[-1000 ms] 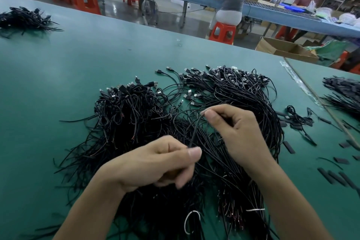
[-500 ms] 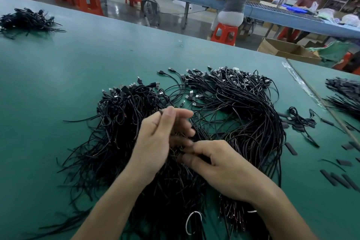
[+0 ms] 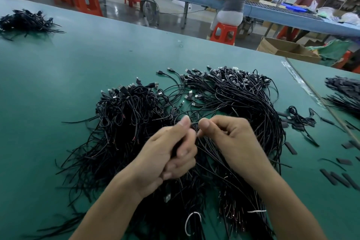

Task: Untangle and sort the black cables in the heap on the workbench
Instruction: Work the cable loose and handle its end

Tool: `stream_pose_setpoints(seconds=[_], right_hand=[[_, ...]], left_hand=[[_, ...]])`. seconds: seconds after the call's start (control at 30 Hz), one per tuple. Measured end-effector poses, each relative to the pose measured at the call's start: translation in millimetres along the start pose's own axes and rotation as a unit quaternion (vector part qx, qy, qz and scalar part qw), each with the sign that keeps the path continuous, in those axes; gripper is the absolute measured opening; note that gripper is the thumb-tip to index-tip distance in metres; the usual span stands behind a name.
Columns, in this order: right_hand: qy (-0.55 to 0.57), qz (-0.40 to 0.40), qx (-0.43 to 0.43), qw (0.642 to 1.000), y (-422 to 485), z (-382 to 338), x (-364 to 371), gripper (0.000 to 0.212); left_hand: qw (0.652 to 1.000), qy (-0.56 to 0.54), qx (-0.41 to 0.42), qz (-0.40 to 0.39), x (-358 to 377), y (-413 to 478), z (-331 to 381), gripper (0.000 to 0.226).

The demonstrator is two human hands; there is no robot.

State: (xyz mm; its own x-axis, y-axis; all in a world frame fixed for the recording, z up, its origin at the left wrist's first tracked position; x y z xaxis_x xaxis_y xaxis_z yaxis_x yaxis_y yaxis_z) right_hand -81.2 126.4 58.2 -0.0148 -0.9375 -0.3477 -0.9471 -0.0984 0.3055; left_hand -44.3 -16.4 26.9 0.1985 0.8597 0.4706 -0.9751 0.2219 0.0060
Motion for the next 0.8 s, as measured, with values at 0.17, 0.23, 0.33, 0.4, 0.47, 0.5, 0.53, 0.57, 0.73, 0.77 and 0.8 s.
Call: stream_pose_setpoints(seconds=[0.17,0.23,0.33,0.4,0.47,0.5,0.53,0.57,0.73,0.77,0.8], right_hand=[[-0.093,-0.143,0.012,0.985,-19,10,21,0.027],[-0.128,-0.185,-0.003,0.974,-24,9,25,0.028],[-0.173,-0.186,-0.016,0.967,-23,8,23,0.029],[-0.172,-0.167,-0.031,0.970,-19,5,18,0.027],[-0.166,-0.140,-0.044,0.975,-13,2,12,0.020],[-0.151,-0.125,-0.049,0.979,-11,1,9,0.017],[-0.130,-0.108,-0.053,0.984,-8,0,7,0.016],[-0.104,-0.088,-0.054,0.989,-6,-2,4,0.015],[0.011,-0.009,-0.010,1.000,0,1,8,0.031],[0.018,-0.005,0.008,1.000,-1,5,11,0.034],[0.017,-0.008,0.025,1.000,-3,8,14,0.034]], left_hand=[[0.977,-0.194,0.035,0.084,-10,12,3,0.045],[0.973,-0.166,0.079,0.142,-16,18,-2,0.045],[0.942,0.102,0.193,0.254,-24,18,-11,0.039],[0.897,0.275,0.220,0.266,-23,17,-14,0.036],[0.902,0.335,0.152,0.226,-18,16,-19,0.047],[0.917,0.333,0.094,0.198,-16,16,-22,0.054],[0.931,0.321,0.039,0.171,-15,15,-25,0.060],[0.942,0.303,0.001,0.145,-13,14,-25,0.065],[0.997,0.000,-0.073,0.010,-6,4,-11,0.057],[0.995,-0.059,-0.077,-0.014,-4,3,-7,0.054],[0.991,-0.110,-0.072,-0.025,-3,3,-3,0.051]])
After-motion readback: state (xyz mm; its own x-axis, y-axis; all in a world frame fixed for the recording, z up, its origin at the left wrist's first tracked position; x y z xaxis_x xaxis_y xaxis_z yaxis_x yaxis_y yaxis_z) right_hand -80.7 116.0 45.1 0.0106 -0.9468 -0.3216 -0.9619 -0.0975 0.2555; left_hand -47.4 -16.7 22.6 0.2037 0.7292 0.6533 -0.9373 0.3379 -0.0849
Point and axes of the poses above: each hand's wrist, its own y-axis towards the middle knuckle, its own x-axis out of the palm, z = x × y, the point moved 4 cm from there along y, towards the middle knuckle, and after that the axes turned 15 degrees about z, right-handed, at the moved point
